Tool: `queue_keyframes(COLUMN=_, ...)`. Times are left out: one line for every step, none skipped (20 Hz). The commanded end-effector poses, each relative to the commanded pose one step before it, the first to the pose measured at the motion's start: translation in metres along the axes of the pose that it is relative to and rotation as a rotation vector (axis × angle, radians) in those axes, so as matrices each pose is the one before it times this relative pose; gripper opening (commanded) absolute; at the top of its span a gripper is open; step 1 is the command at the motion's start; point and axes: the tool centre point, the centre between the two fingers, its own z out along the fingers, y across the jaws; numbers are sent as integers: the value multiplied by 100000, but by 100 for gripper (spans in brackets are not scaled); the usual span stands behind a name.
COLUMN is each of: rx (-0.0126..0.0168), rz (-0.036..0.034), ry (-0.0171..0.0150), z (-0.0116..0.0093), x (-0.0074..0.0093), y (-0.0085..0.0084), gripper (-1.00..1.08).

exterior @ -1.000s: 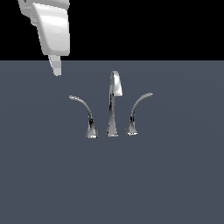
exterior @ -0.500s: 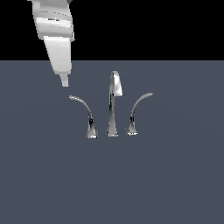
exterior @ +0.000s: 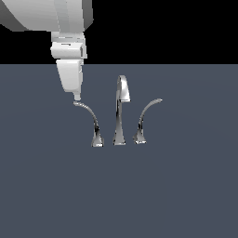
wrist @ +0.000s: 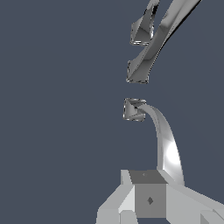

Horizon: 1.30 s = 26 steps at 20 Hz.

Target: Turn on the faucet by rotating a designated handle.

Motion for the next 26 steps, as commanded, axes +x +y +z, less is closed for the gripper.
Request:
queue_keyframes(rx=0, rz=3382, ry=197, z=693, x=396, y=-699, gripper=-100)
queue_keyframes(rx=-21, rz=1121, ry=47, z=232, x=133, y=-230, gripper=-100)
queue_keyframes(rx=-19, rz=1021, ry=42, z=211, x=121, y=-210, gripper=-100)
queue_keyframes(rx=-17, rz=918, ry=37, z=188, x=109, y=-189, gripper=-100)
queue_keyframes(rx=-14, rz=808, ry=30, z=165, x=95, y=-167, gripper=-100)
queue_keyframes(rx=-12, rz=700, ry=22, z=140, x=84, y=-145, gripper=-100)
queue_keyframes(rx=-9, rz=590, ry=13, z=115, x=72, y=-122, gripper=-100)
queue_keyframes(rx=-5, rz=473, ry=3, z=89, x=57, y=-100, gripper=-100)
queue_keyframes(rx=-2, rz=359, ry=-8, z=62, x=44, y=-77, gripper=-100)
queue_keyframes(rx=1, rz=248, ry=-20, z=35, x=34, y=-54, gripper=-100)
queue_keyframes(rx=4, rz=116, ry=-29, z=8, x=11, y=-30, gripper=-100)
queue_keyframes(rx=0, rz=0, ry=0, z=-4, x=-12, y=-6, gripper=-100)
queue_keyframes(rx=0, rz=0, ry=0, z=0, x=0, y=0, gripper=-100)
queue_keyframes(rx=0, rz=0, ry=0, z=0, x=0, y=0, gripper=-100)
queue_keyframes(rx=0, rz=0, ry=0, z=0, x=0, y=0, gripper=-100)
queue_keyframes(rx=0, rz=0, ry=0, z=-11, x=31, y=18, gripper=-100)
queue_keyframes(rx=0, rz=0, ry=0, z=1, x=-134, y=311, gripper=-100)
queue_keyframes(rx=0, rz=0, ry=0, z=1, x=-135, y=313, gripper=-100)
queue_keyframes(rx=0, rz=0, ry=0, z=1, x=-136, y=314, gripper=-100)
queue_keyframes(rx=0, rz=0, ry=0, z=1, x=-137, y=316, gripper=-100)
queue_keyframes(rx=0, rz=0, ry=0, z=1, x=-137, y=317, gripper=-100)
queue_keyframes(rx=0, rz=0, ry=0, z=1, x=-138, y=318, gripper=-100)
queue_keyframes(rx=0, rz=0, ry=0, z=1, x=-139, y=320, gripper=-100)
queue_keyframes(rx=0, rz=0, ry=0, z=0, x=-140, y=321, gripper=-100)
queue_keyframes(rx=0, rz=0, ry=0, z=0, x=-140, y=322, gripper=-100)
queue_keyframes(rx=0, rz=0, ry=0, z=0, x=-141, y=323, gripper=-100)
